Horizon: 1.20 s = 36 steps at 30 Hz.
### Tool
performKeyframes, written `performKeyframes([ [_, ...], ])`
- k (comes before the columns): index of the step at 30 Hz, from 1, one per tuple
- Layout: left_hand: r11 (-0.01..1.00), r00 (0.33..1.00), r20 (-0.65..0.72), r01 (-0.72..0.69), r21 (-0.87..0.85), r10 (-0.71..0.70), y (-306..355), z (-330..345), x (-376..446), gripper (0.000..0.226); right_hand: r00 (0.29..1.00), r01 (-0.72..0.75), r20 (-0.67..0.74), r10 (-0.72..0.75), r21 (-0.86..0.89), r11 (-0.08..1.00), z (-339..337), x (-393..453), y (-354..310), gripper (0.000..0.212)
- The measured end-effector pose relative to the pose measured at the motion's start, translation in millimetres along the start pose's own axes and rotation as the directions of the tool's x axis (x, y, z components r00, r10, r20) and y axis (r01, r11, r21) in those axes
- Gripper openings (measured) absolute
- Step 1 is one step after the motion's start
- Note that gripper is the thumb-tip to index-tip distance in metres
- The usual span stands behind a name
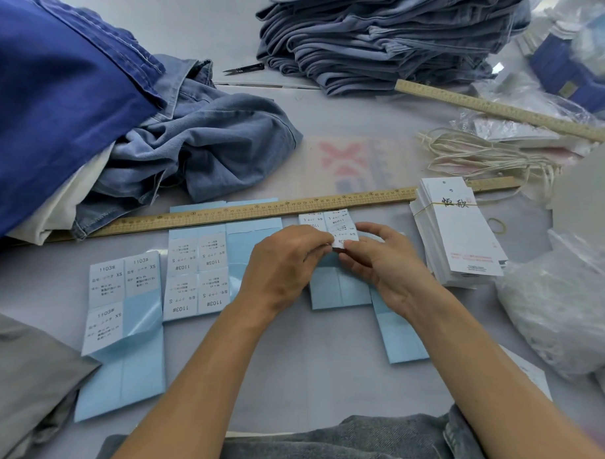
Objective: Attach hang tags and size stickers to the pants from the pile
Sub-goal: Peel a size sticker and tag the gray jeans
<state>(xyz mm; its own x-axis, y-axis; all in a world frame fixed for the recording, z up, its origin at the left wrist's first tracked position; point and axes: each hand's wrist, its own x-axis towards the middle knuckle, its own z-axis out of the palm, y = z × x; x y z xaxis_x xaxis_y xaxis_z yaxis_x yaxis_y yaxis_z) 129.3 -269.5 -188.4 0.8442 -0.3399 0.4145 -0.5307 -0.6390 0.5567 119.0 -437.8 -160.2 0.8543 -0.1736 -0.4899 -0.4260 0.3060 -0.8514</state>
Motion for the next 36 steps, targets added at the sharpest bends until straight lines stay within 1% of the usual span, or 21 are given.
performKeyframes([
  [6, 0.972, 0.988, 0.045, -0.151, 0.181, 0.145, 1, -10, 8, 0.014, 0.997, 0.077, 0.014, -0.075, -0.182, 0.98, 2, -3, -3, 0.034],
  [10, 0.969, 0.981, 0.108, -0.179, 0.168, 0.162, 3, -11, 9, 0.016, 0.994, 0.108, 0.013, -0.108, -0.235, 0.966, 1, 0, -3, 0.033],
  [14, 0.973, 0.98, 0.123, -0.174, 0.151, 0.156, 7, -11, 9, 0.013, 0.992, 0.128, 0.04, -0.122, -0.267, 0.955, -1, 2, 0, 0.034],
  [17, 0.977, 0.984, 0.122, -0.148, 0.152, 0.131, 8, -10, 9, 0.012, 0.989, 0.143, 0.07, -0.127, -0.29, 0.946, -3, 4, 2, 0.041],
  [22, 0.981, 0.982, 0.184, -0.082, 0.175, 0.049, 4, -7, 11, 0.01, 0.978, 0.203, 0.123, -0.169, -0.371, 0.906, -4, 4, 6, 0.061],
  [25, 0.984, 0.985, 0.171, -0.046, 0.172, 0.016, 3, -6, 11, 0.008, 0.97, 0.24, 0.133, -0.203, -0.387, 0.89, -2, 4, 10, 0.063],
  [29, 0.986, 0.982, 0.173, 0.04, 0.164, -0.068, 4, -5, 13, 0.009, 0.966, 0.258, 0.117, -0.229, -0.428, 0.866, 0, 4, 16, 0.063],
  [33, 0.988, 0.972, 0.196, 0.108, 0.114, -0.128, 9, -2, 13, 0.009, 0.975, 0.223, 0.089, -0.206, -0.48, 0.848, 1, 3, 17, 0.065],
  [36, 0.986, 0.972, 0.169, 0.155, 0.07, -0.164, 12, -2, 12, 0.008, 0.978, 0.205, 0.078, -0.192, -0.512, 0.834, 0, 3, 16, 0.066],
])
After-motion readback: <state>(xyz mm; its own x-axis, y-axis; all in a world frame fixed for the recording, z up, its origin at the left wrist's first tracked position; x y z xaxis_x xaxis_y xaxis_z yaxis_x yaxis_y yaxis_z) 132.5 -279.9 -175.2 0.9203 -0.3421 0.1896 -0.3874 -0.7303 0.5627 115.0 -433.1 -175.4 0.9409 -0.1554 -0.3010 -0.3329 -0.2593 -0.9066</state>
